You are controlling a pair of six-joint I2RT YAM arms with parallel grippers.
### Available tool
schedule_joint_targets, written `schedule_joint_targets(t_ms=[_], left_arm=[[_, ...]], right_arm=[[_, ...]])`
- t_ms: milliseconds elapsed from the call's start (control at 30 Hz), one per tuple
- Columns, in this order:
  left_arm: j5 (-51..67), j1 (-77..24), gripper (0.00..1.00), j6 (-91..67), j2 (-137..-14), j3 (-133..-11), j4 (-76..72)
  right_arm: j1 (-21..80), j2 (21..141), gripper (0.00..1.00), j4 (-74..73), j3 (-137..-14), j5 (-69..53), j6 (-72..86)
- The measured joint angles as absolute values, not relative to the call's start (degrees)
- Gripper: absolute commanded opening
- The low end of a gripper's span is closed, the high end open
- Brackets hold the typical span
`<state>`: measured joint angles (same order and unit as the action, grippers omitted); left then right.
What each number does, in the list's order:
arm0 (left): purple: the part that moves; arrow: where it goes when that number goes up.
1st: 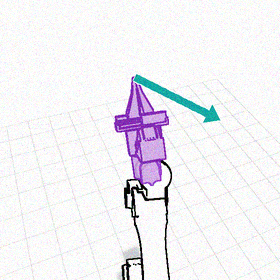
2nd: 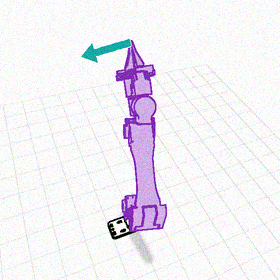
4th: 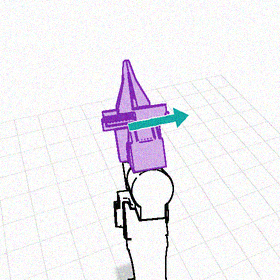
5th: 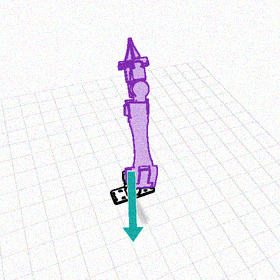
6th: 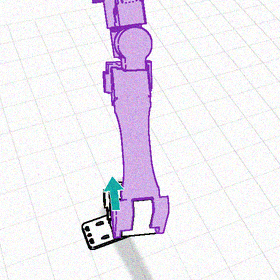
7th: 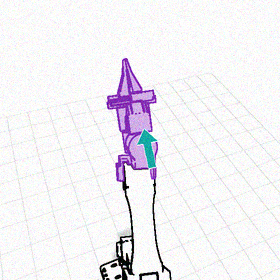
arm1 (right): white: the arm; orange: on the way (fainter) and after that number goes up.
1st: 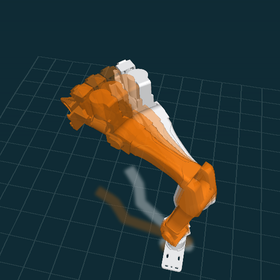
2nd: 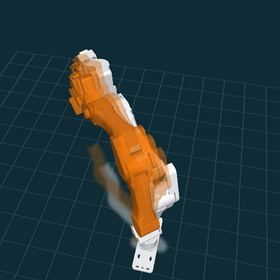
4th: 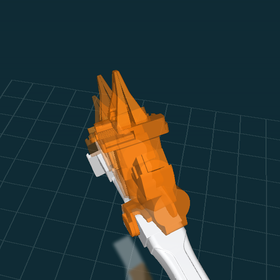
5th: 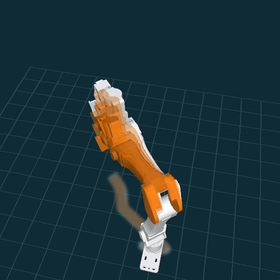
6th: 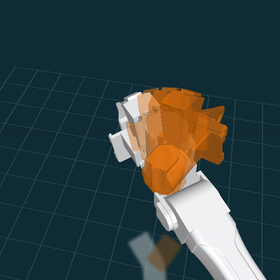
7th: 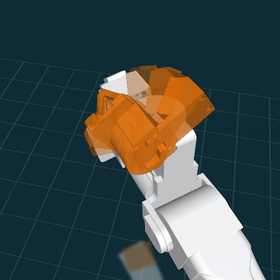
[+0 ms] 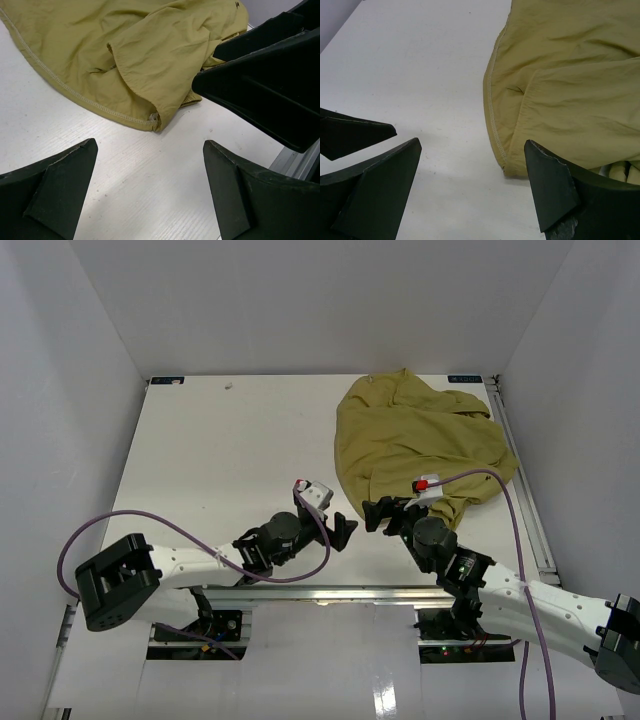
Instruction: Zip up the jacket
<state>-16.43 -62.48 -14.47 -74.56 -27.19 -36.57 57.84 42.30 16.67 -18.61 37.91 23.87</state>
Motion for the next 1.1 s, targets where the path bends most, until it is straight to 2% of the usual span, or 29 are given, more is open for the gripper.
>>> schedule_joint_targets(t_ms=[267,500,600,900,1100], left_arm=[[-20.03,-61.27,0.94,-17.39,-77.73,-32.48,-30.57],[-14.28,-45.38,0.94,-27.34,-81.57,-41.8,-21.93],[-13.79,-41.73,0.94,-28.28,-84.84,-47.12,-19.06],[-7.65,-33.7,0.9,-27.05,-106.57,-68.83,-16.5],[-3.95,-32.04,0.9,-21.33,-120.0,-79.99,-16.51]], right_arm=[[57.84,42.04,0.9,13.65,-19.65,41.52,26.45],[57.84,36.45,0.9,10.18,-19.7,45.84,29.32],[57.84,34.54,0.9,9.96,-19.7,46.39,29.78],[57.84,32.67,0.9,9.45,-19.7,45.92,29.53],[57.83,32.65,0.9,9.06,-19.7,45.05,29.5]])
